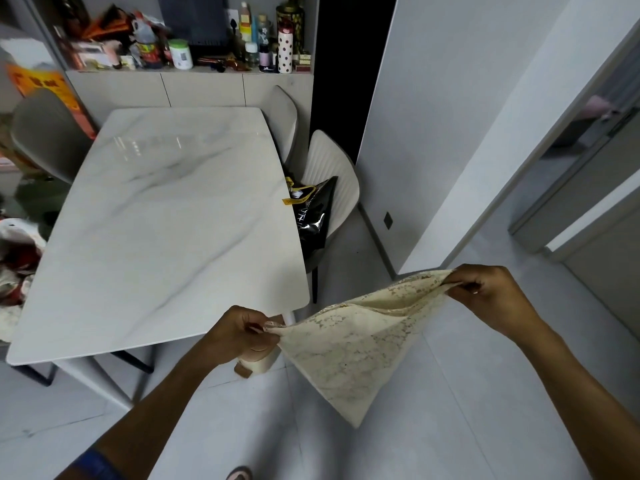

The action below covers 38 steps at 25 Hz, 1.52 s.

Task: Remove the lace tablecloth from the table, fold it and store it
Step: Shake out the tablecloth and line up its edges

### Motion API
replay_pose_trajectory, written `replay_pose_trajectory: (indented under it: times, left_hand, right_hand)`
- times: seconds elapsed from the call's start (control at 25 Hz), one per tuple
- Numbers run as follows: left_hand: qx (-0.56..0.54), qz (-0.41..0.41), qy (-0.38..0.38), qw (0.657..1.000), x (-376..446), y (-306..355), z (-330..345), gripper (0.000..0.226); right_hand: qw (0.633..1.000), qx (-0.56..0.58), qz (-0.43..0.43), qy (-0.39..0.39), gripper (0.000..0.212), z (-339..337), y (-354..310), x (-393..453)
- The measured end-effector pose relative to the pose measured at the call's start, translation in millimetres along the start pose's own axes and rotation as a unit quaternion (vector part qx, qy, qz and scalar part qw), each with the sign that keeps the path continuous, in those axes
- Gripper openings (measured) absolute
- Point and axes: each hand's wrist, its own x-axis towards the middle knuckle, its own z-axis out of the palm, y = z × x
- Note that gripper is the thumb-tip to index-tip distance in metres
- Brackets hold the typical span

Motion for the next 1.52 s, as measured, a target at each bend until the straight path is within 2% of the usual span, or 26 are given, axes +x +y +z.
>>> replay_pose_trajectory:
  times: [0.16,0.28,0.52,0.64,0.76,0.8,0.88,0.92,1.0,1.16,1.36,1.44,1.52]
  left_hand:
    - [-0.013,-0.014,0.02,1.0,-1.4,4.3,9.0,0.013]
    - [0.047,-0.034,-0.023,0.998,-3.9,-3.4,15.1,0.025]
    - [0.099,-0.012,-0.049,0.994,-9.2,-5.6,18.2,0.021]
    - [0.033,-0.015,-0.047,0.998,-8.3,14.0,19.3,0.033]
    - [-0.029,0.067,-0.068,0.995,1.8,52.8,46.4,0.036]
    - [0.0,0.097,-0.065,0.993,6.5,66.3,60.3,0.032]
    - [0.134,0.162,0.003,0.978,16.6,84.4,86.8,0.023]
    - [0.203,0.196,0.047,0.958,20.6,89.3,96.6,0.028]
    - [0.259,0.236,0.098,0.931,27.0,93.5,109.5,0.036]
    - [0.23,0.203,0.027,0.951,30.2,91.8,119.1,0.054]
    - [0.16,0.157,-0.02,0.974,30.9,98.6,123.1,0.081]
    - [0.202,0.164,-0.028,0.965,36.9,99.1,125.3,0.076]
    - [0.209,0.174,-0.025,0.962,44.4,98.9,127.9,0.057]
  right_hand:
    - [1.0,0.001,-0.001,0.005,0.022,-7.1,2.1,7.1]
    - [1.0,0.004,0.016,0.007,0.021,-5.8,0.3,12.0]
    - [0.999,0.014,0.032,0.007,0.023,-2.4,-4.9,14.7]
    - [0.998,0.027,0.041,0.024,0.021,-0.8,-13.1,18.3]
    - [0.999,0.01,0.041,0.013,0.017,6.4,-30.1,23.0]
    - [0.999,0.005,0.033,0.002,0.016,8.6,-36.2,24.1]
    - [1.0,0.003,0.013,-0.015,0.017,9.1,-46.2,24.5]
    - [1.0,0.002,0.005,-0.022,0.018,7.7,-50.2,23.9]
    - [0.999,0.001,-0.006,-0.037,0.02,2.8,-55.9,20.8]
    - [0.998,0.016,-0.026,-0.05,0.024,-9.2,-58.1,12.8]
    - [0.996,0.036,-0.033,-0.075,0.025,-15.4,-57.4,2.4]
    - [0.994,0.045,-0.04,-0.092,0.024,-15.4,-60.9,0.2]
    - [0.99,0.064,-0.052,-0.112,0.023,-18.3,-67.3,-1.2]
